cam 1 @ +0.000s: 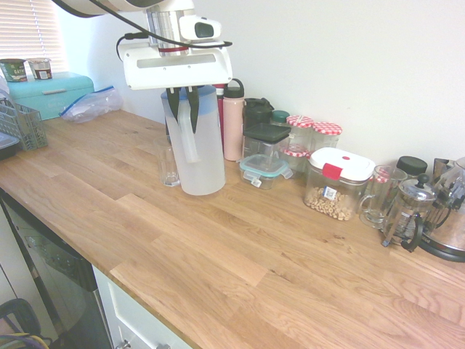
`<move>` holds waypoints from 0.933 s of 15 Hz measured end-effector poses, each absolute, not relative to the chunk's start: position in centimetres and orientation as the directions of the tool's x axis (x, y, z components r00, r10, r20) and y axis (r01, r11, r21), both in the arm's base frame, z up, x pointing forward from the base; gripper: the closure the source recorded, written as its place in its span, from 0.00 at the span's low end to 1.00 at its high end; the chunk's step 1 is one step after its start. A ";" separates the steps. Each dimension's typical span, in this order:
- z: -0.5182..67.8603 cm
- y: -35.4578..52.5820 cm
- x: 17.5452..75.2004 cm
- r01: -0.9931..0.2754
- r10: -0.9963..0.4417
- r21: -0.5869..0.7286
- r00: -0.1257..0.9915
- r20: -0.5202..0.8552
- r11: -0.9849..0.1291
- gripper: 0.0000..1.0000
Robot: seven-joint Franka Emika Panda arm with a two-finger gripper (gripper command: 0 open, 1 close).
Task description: Pour me some water
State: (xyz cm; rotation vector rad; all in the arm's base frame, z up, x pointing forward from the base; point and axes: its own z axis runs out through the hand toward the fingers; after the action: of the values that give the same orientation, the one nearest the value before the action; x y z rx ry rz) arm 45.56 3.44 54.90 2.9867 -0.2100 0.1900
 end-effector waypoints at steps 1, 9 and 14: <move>54.4 4.2 46.4 -0.108 -0.089 0.180 0.990 0.112 -0.978 1.00; 53.3 11.0 48.0 0.130 0.122 0.529 0.991 -0.050 -0.838 1.00; 51.7 13.3 47.9 0.206 0.148 0.626 0.978 -0.143 -0.752 1.00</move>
State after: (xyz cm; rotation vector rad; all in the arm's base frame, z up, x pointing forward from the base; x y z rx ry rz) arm 47.87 13.33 51.74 2.4349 0.2465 -0.1104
